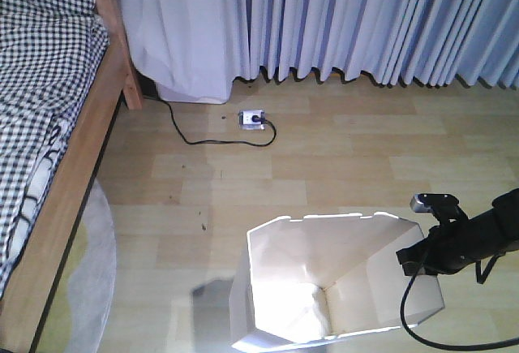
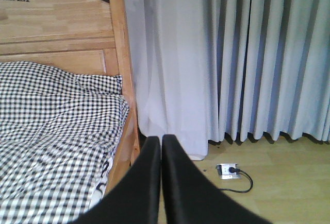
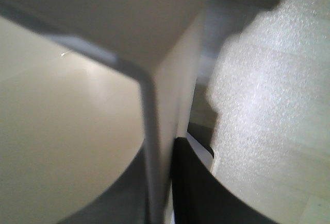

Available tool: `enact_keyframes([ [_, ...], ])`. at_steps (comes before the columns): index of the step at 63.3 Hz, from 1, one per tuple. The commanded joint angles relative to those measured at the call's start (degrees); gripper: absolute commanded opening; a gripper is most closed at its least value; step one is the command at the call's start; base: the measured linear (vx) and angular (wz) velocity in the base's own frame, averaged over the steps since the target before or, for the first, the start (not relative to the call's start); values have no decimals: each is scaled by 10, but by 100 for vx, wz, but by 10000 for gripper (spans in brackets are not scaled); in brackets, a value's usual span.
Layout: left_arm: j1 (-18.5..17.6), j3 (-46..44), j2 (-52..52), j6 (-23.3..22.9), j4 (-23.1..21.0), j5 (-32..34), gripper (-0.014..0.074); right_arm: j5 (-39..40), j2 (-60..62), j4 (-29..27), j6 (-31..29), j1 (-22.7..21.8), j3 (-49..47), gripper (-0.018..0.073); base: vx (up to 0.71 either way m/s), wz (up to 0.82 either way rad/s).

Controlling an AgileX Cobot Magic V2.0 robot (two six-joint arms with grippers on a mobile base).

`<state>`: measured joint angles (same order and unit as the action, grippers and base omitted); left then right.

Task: Move trash bin to bedside with robot
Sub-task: 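Carry the bin up to the bedside near the curtains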

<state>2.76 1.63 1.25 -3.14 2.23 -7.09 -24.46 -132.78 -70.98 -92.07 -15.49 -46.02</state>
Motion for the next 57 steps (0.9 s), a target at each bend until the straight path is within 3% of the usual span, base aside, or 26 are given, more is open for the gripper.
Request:
enact_keyframes([
  [1, -1, -12, 3, -3, -3, 42, -6, -109, 39, -18, -1, -2, -3, -5, 27, -3],
  [57, -1, -12, 3, -3, -3, 42, -6, -110, 39, -18, -1, -2, -3, -5, 25, 0],
])
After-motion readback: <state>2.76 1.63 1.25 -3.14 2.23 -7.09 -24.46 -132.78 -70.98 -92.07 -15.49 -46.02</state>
